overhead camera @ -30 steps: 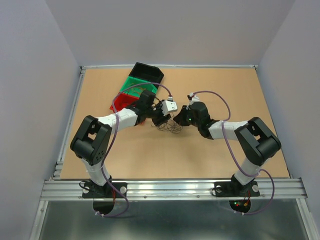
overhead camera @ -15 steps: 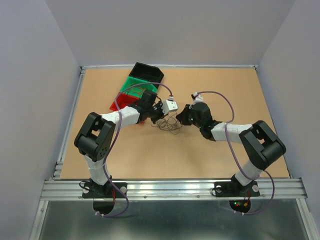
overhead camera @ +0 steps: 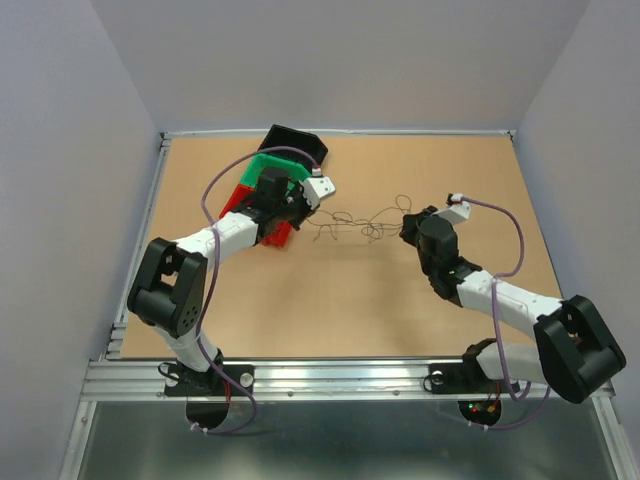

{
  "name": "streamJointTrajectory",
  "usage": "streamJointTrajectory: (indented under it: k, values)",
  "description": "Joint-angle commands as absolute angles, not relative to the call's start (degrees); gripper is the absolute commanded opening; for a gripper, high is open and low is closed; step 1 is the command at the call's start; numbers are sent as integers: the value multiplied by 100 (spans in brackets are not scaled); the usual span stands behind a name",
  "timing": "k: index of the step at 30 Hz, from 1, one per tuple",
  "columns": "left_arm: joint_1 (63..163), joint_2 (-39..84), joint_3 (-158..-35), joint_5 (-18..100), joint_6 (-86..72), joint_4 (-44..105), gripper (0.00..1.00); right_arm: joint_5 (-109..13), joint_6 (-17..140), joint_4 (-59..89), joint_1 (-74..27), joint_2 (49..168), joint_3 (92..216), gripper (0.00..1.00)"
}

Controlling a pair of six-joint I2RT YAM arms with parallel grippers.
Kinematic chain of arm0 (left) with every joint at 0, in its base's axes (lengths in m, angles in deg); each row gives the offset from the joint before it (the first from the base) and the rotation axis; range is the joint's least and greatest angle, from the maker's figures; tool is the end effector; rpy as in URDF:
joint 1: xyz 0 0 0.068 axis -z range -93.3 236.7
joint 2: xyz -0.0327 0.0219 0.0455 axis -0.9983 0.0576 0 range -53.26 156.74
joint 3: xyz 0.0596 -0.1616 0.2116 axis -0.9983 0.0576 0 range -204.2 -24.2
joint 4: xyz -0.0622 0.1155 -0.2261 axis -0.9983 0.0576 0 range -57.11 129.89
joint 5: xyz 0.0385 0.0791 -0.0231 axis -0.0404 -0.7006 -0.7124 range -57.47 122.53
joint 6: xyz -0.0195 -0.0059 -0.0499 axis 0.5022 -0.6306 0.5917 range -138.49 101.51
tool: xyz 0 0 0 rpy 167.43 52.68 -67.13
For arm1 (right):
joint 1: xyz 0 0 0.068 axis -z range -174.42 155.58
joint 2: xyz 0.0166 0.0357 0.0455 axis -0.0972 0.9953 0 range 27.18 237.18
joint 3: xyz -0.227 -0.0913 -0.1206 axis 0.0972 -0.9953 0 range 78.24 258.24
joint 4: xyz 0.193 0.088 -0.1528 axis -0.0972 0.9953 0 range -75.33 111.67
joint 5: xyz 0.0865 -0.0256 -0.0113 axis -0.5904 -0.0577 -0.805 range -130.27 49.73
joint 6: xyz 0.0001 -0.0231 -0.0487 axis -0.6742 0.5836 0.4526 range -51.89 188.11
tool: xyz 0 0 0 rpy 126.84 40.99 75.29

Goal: Untangle the cables

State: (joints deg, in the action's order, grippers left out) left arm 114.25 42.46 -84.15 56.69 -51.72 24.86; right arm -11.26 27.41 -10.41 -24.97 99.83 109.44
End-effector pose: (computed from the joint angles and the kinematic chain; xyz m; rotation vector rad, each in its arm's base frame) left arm 0.3252 -0.1862 0.2321 1.2424 1.6041 -0.3700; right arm 0.2374 0.1201 0.2187 0.5080 1.7673 0.4076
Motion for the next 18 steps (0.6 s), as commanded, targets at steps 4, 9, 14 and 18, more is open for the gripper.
streamJointTrajectory:
  k: [4, 9, 14, 18]
  values:
    - [11052, 3543, -8151, 5819, -4609, 1637, 0, 728, 1951, -721, -2369, 8968, 10470, 3]
    - [10999, 3253, -7905, 5863, -4539, 1347, 0, 939, 1942, -589, -2369, 8634, 10382, 9]
    - [10990, 3112, -7791, 5855, -4521, 1207, 0, 1149, 1898, -370, -2369, 8651, 10478, 10]
    - [10990, 2945, -7677, 5758, -4451, 1066, 0, 1500, 1784, -308, -2369, 8406, 10382, 10]
